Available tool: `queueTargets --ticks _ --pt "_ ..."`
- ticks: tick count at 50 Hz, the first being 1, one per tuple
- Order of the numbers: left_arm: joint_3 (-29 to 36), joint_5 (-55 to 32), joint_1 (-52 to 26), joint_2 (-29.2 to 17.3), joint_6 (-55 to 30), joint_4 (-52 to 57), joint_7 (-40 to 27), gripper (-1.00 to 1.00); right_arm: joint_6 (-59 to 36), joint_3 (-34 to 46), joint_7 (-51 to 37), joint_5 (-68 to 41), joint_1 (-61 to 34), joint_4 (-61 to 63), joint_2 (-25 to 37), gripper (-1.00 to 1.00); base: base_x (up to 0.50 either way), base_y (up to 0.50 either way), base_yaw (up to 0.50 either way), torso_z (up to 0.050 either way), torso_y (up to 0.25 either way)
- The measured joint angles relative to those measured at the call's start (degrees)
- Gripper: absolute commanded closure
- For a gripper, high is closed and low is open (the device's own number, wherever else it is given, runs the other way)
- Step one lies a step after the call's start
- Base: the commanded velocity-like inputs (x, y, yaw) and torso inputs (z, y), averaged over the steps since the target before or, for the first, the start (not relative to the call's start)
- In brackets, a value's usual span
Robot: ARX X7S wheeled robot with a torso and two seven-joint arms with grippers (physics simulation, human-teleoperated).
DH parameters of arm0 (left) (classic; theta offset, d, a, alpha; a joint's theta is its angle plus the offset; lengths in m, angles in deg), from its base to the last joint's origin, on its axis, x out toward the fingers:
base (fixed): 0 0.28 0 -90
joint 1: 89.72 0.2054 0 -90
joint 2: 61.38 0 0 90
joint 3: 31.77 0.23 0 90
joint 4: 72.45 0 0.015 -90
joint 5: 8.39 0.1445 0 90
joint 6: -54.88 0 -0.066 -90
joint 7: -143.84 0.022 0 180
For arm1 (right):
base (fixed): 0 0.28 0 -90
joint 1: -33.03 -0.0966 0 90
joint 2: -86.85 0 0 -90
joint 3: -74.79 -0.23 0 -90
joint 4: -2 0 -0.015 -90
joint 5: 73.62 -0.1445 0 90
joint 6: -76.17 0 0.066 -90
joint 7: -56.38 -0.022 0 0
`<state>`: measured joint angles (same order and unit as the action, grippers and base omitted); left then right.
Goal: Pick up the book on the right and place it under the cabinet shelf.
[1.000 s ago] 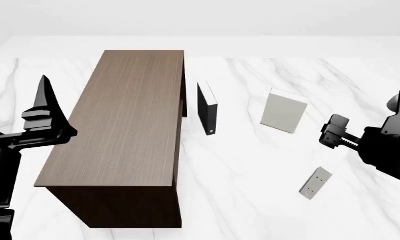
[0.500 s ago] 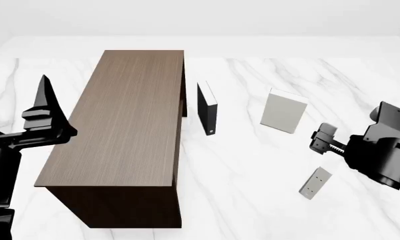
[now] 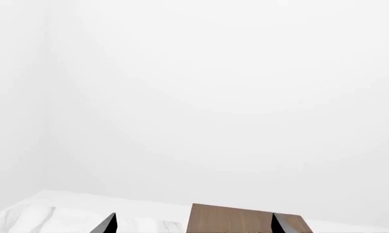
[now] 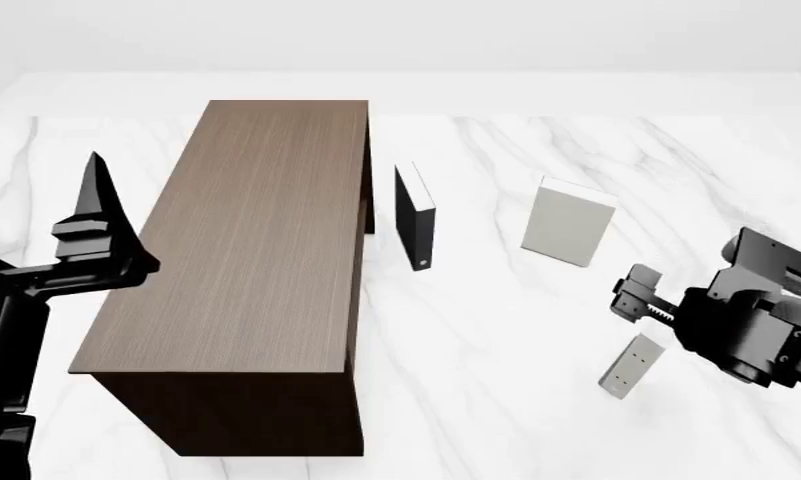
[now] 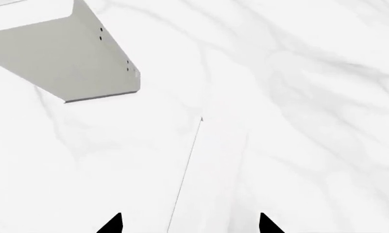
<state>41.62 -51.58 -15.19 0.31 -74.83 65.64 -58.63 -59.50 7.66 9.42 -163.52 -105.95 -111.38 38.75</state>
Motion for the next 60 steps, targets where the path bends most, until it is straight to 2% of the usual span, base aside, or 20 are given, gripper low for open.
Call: queueTargets --ticks 28,29,47,60 --pt "0.6 0.1 0.1 -0.3 0.5 -0.5 -0.3 -1.0 2.6 2.7 6.4 4.3 -0.2 -8.0 -3.4 -1.0 0.0 0.0 0.0 0.0 0.0" --pt "0.6 0.1 0.1 -0.3 0.6 -0.5 -0.3 -1.0 2.7 2.7 6.6 4.3 -0.3 -8.1 -3.5 1.0 0.0 0.0 0.0 0.0 0.0" --pt "0.5 -0.4 0.1 -0.7 0.7 -0.4 -0.8 -1.0 2.5 2.3 5.2 5.9 0.3 -7.5 -2.7 1.0 0.0 0.0 0.0 0.0 -0.002" --pt "0.5 -0.7 0.2 -0.9 0.8 -0.3 -1.1 -1.0 -0.6 0.4 0.4 -1.3 1.9 6.8 2.8 1.0 0.0 0.0 0.0 0.0 0.0"
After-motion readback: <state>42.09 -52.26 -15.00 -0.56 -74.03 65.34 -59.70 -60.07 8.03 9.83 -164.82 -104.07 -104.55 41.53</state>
